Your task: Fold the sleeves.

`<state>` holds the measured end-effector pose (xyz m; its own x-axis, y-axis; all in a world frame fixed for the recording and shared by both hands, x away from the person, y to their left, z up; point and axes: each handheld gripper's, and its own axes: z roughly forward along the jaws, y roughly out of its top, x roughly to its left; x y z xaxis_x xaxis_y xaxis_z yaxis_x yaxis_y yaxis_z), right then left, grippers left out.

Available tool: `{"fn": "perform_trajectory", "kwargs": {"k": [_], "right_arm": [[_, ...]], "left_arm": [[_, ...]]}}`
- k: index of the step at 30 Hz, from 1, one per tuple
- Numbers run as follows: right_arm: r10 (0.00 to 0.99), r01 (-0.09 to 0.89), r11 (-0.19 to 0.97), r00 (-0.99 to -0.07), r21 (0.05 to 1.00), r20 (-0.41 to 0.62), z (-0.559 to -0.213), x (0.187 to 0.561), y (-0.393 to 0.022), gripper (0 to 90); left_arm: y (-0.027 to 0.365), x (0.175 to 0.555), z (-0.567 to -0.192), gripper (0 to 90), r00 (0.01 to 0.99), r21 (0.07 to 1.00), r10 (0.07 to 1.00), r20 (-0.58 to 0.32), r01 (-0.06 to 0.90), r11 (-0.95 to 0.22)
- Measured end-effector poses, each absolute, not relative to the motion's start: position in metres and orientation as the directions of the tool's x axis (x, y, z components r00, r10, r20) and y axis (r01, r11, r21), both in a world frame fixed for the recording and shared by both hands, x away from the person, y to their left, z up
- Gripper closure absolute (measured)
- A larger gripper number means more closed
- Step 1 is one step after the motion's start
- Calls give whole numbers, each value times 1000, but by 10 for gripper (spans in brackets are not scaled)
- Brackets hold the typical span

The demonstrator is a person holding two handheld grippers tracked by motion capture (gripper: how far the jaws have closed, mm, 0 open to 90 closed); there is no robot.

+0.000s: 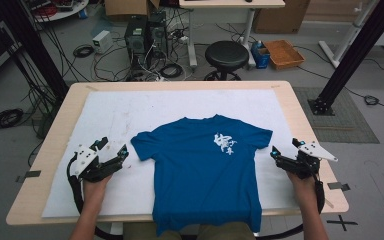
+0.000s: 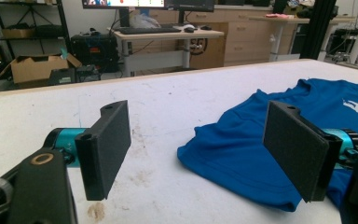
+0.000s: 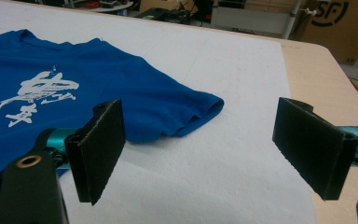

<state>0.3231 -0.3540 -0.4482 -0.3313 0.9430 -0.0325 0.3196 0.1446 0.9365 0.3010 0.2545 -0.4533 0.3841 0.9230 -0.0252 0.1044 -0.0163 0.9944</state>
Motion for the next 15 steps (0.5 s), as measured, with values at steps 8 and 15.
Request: {"fn": "perform_trajectory", "kwargs": {"k": [8, 15], "right_arm": [[944, 325, 140, -328, 935, -28, -448, 324, -354, 166], [950, 335, 126, -313, 934, -16, -448, 324, -355, 166]], "left_arm": [[254, 302, -453, 235, 374, 993, 927, -30, 116, -15], [255, 303, -452, 236, 367, 991, 930, -31, 130, -19]]}}
